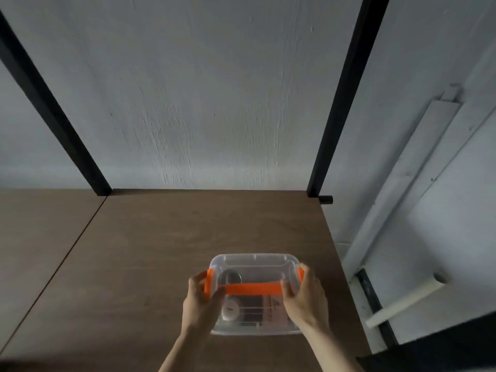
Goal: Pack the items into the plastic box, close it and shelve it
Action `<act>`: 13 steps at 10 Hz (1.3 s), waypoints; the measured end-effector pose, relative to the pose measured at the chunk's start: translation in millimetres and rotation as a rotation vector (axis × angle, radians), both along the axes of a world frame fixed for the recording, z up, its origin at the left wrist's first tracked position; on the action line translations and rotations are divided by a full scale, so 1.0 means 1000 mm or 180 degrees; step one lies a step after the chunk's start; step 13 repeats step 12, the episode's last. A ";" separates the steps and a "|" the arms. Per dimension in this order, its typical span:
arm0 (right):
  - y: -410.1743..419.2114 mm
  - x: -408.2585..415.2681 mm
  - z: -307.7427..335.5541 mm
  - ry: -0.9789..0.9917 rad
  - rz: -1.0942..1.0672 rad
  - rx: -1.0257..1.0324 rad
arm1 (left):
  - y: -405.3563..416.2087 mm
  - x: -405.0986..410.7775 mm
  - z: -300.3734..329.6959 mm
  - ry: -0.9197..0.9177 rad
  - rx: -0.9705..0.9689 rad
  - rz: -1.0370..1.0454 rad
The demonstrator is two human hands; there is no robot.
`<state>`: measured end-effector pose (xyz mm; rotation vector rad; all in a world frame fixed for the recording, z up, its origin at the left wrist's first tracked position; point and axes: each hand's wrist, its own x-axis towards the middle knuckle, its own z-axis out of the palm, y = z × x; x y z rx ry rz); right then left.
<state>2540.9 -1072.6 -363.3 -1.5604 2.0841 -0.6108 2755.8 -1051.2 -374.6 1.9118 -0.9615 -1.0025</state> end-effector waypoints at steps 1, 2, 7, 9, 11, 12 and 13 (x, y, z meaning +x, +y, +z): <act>0.003 0.002 -0.006 0.0143 0.0129 -0.0142 | 0.000 -0.003 0.000 -0.0226 0.0089 -0.0088; 0.010 0.006 -0.012 0.0305 0.0167 -0.0325 | 0.008 -0.010 -0.003 -0.0691 -0.0142 -0.0338; 0.005 0.000 -0.022 0.0476 0.0235 -0.0271 | 0.020 -0.028 -0.003 -0.2018 -0.0118 -0.0720; 0.024 -0.020 0.002 0.0782 0.0641 -0.0222 | 0.048 -0.025 0.012 -0.2241 -0.0204 -0.0963; 0.085 -0.034 0.021 0.0967 0.0817 -0.0281 | 0.094 -0.024 0.031 -0.2446 -0.0397 -0.1085; 0.121 -0.032 0.028 0.1058 0.0741 -0.0200 | 0.123 -0.017 0.038 -0.2672 -0.0452 -0.1273; 0.121 -0.032 0.028 0.1058 0.0741 -0.0200 | 0.123 -0.017 0.038 -0.2672 -0.0452 -0.1273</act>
